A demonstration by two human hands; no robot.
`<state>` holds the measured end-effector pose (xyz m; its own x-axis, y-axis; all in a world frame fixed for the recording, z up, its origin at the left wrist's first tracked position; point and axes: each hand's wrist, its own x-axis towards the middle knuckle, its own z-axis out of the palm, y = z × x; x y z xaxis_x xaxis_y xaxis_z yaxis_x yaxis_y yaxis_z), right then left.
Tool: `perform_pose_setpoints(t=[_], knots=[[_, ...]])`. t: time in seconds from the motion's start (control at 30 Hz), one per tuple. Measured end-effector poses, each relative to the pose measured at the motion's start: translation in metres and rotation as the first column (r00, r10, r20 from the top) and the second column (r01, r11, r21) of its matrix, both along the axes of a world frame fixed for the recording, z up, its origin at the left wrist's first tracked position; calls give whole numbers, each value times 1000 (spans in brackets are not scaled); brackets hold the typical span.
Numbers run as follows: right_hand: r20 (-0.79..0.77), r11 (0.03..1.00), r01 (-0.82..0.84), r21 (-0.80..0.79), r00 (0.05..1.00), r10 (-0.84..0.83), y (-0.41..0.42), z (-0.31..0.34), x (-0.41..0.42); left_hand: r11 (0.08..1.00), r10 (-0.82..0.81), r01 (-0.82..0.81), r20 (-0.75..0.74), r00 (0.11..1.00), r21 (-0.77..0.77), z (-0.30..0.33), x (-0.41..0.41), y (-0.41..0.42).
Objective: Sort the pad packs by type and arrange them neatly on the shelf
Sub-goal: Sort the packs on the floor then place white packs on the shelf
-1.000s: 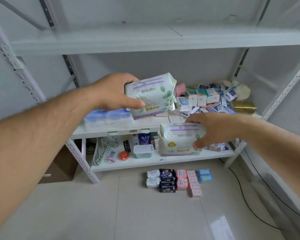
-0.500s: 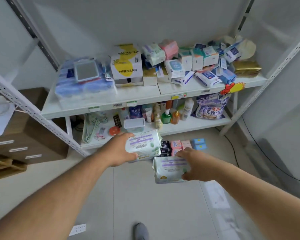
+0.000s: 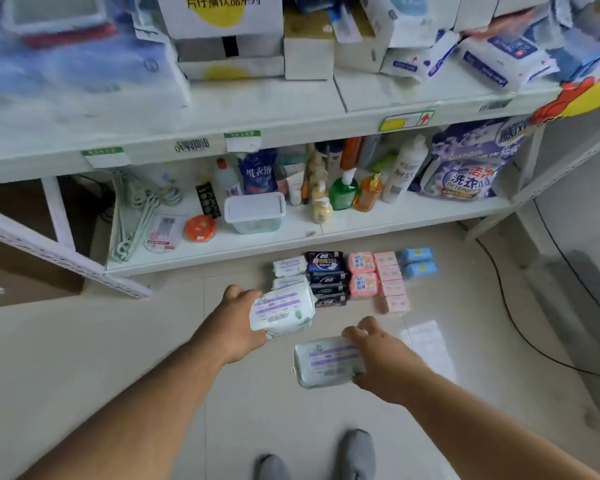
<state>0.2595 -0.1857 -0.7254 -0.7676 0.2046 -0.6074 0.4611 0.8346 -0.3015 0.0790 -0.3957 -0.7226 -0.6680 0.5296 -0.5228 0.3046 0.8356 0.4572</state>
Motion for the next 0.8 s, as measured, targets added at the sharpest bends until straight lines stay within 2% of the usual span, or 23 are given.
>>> perform_pose_setpoints(t=[0.3,0.47,0.63,0.8], knots=[[-17,1000,-16,-11,1000,16,13,-262,-49,999,-33,32,-29,999,-30,-255,-33,36],[-46,1000,-27,6,999,27,14,-382,-70,1000,-23,22,-34,999,-21,-371,-52,48],[-69,999,-32,23,997,33,10,-466,-85,999,-31,32,-29,999,29,-456,-72,54],[-107,999,-19,40,994,24,3,-510,-96,998,21,-20,-11,1000,61,-516,-85,52]])
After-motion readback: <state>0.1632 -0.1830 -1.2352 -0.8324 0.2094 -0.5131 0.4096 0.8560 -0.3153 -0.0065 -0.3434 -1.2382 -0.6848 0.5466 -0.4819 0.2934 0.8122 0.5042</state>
